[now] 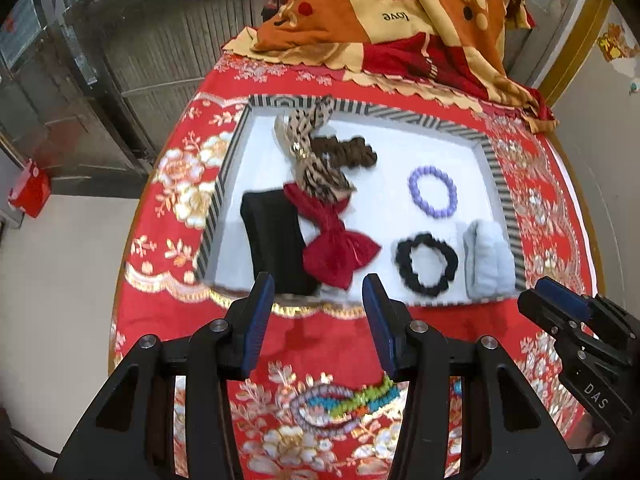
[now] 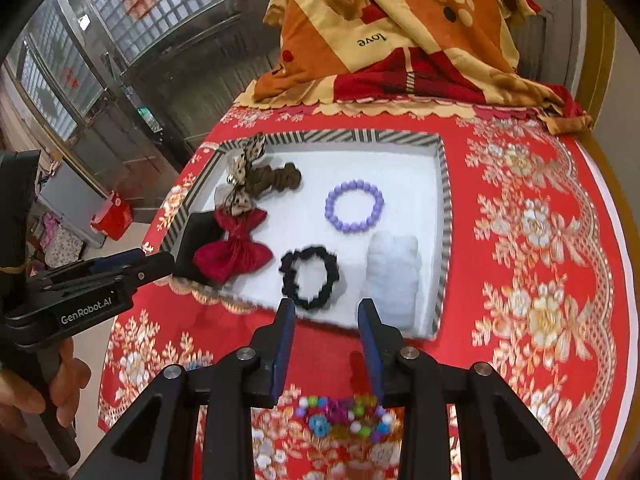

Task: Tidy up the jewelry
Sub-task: 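Withdraw both open tools from the tray toward the remaining bracelets, then move the left tool to the green flower bracelet while the right tool approaches the colorful bead bracelet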

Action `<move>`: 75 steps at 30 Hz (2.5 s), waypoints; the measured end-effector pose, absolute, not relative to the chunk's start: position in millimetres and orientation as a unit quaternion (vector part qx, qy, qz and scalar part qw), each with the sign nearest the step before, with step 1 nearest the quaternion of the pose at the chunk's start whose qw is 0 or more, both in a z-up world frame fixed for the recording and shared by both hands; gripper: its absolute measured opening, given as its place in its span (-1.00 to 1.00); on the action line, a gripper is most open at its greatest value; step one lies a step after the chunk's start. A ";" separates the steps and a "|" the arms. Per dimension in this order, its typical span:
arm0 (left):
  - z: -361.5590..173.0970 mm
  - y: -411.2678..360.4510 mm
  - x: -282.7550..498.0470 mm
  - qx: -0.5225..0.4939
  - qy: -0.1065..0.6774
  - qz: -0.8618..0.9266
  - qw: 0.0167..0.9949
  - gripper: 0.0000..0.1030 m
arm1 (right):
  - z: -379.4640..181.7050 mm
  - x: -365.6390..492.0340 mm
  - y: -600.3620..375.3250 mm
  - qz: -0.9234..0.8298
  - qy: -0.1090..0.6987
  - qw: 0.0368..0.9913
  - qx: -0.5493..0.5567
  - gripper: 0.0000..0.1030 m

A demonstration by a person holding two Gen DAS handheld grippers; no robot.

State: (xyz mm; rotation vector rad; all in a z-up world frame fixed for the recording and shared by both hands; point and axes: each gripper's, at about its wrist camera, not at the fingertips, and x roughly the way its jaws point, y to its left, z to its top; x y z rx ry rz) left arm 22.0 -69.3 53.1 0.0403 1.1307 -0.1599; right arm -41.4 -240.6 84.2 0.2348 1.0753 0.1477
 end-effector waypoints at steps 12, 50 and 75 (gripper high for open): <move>48.8 -75.5 -19.3 0.023 0.534 -0.061 0.843 -0.12 | 78.5 -80.9 -249.0 0.072 0.521 0.844 0.109 -0.38; 43.3 -69.5 -74.9 0.013 0.540 -0.030 0.841 -0.12 | 74.3 -127.5 -246.4 0.094 0.530 0.837 0.093 -0.28; 2.8 -8.1 -60.5 -0.124 0.625 -0.053 0.769 -0.01 | 39.1 -130.0 -262.6 0.091 0.562 0.816 0.104 -0.27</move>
